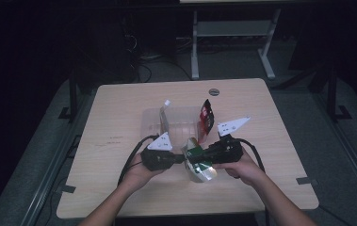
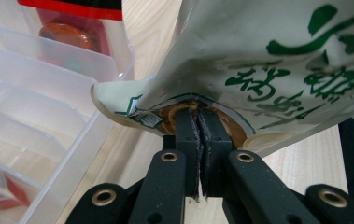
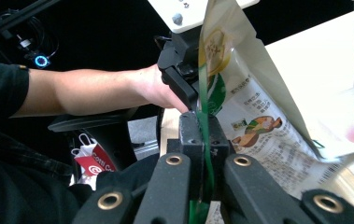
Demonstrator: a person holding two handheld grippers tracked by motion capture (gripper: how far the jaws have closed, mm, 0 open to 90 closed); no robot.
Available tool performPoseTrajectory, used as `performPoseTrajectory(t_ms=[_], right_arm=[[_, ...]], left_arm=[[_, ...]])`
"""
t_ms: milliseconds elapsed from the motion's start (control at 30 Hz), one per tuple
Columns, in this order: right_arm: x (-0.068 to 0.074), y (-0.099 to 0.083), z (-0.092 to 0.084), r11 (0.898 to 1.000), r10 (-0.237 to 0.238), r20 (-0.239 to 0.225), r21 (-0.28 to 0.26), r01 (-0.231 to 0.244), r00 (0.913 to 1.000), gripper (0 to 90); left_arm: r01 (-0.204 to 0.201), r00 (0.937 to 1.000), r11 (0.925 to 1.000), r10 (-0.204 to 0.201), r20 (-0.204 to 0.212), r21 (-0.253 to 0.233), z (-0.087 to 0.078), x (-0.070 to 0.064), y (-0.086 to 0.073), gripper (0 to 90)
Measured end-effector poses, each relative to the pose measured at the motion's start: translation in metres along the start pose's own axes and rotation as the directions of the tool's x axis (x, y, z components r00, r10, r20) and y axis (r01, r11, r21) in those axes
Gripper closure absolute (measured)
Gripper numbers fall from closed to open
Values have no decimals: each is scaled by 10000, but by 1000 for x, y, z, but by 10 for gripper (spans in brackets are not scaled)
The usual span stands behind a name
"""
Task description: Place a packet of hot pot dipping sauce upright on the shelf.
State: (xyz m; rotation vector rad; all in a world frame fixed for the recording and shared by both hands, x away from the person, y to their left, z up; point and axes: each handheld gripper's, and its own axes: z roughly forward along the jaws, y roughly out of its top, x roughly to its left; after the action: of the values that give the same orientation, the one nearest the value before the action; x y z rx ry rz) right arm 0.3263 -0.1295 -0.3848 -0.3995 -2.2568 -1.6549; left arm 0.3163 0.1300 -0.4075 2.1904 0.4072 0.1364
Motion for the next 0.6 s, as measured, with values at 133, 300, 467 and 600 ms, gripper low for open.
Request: performPoseTrajectory(t_ms=[133, 300, 467, 600], right_arm=[[0, 1, -4, 9997, -34, 110, -239, 36, 9999, 900], [0, 2, -8, 9997, 22, 397, -253, -12, 9992, 900], [0, 6, -11, 9994, -20, 673, -344, 44, 9977, 900], [-1, 11, -15, 9985, -110, 841, -520, 154, 9964, 900]], left_arm=[[37, 10000, 9999, -37, -75, -94, -5, 3, -1, 833], [153, 9999, 9998, -154, -66, -121, -12, 3, -4, 771], [342, 9994, 9994, -342, 114, -36, -20, 3, -10, 702], [510, 9985, 9987, -510, 217, -4, -25, 2, -15, 634]])
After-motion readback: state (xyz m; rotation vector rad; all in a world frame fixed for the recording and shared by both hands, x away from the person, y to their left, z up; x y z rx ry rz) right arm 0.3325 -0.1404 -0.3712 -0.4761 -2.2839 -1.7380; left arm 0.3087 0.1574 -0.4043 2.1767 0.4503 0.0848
